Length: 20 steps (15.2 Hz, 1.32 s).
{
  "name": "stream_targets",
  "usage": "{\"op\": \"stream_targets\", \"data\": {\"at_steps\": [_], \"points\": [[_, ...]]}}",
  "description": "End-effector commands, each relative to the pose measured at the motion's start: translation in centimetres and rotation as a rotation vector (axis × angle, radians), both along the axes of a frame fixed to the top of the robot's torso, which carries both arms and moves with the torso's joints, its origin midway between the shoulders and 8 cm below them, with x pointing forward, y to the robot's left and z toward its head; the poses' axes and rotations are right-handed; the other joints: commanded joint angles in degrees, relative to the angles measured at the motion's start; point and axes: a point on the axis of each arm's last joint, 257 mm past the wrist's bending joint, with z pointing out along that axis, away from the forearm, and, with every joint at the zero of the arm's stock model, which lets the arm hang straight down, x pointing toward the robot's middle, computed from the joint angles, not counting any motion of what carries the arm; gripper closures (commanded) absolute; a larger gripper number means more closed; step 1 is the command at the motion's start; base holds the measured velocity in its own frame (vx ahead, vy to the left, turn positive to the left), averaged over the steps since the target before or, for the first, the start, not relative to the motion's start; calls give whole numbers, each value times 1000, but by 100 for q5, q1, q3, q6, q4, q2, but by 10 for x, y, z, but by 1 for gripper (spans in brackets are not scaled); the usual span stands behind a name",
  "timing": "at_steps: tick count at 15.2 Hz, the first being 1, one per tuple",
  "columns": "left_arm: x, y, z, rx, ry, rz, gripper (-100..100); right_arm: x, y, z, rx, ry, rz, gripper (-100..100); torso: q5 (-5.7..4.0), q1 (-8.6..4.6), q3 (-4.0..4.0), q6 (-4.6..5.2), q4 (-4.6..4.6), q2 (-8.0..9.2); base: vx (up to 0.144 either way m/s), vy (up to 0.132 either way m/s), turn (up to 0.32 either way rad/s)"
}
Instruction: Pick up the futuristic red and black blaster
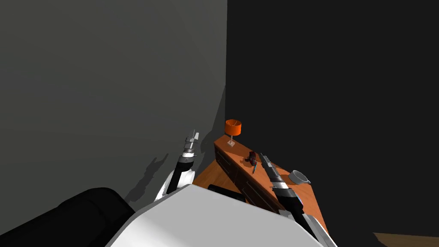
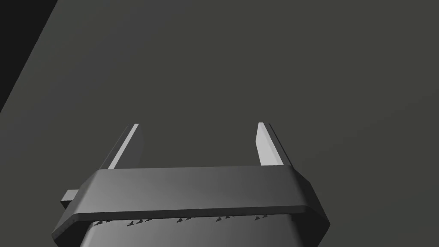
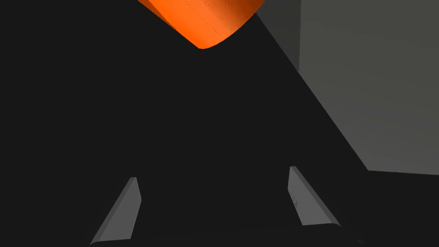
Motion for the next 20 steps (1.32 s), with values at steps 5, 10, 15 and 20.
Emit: {"op": "stream_targets", "data": {"at_steps": [5, 10, 15, 20], "points": [[0, 0, 0, 0, 0, 0, 0, -3, -6, -53, -121, 94, 14, -100, 0, 0, -1, 1, -1, -1, -8, 0, 239], [0, 0, 0, 0, 0, 0, 0, -9, -13, -102, -269, 177, 46, -100, 0, -2, -1, -2, 0, -3, -7, 0, 304], [0, 0, 0, 0, 0, 0, 0, -17, -21, -134, -344, 237, 62, -100, -1, -3, -2, 6, -1, -3, -4, -5, 173], [0, 0, 0, 0, 0, 0, 0, -31, -36, -180, -498, 319, 108, -100, 0, -3, -2, -1, -1, -4, -4, -2, 324]]}}
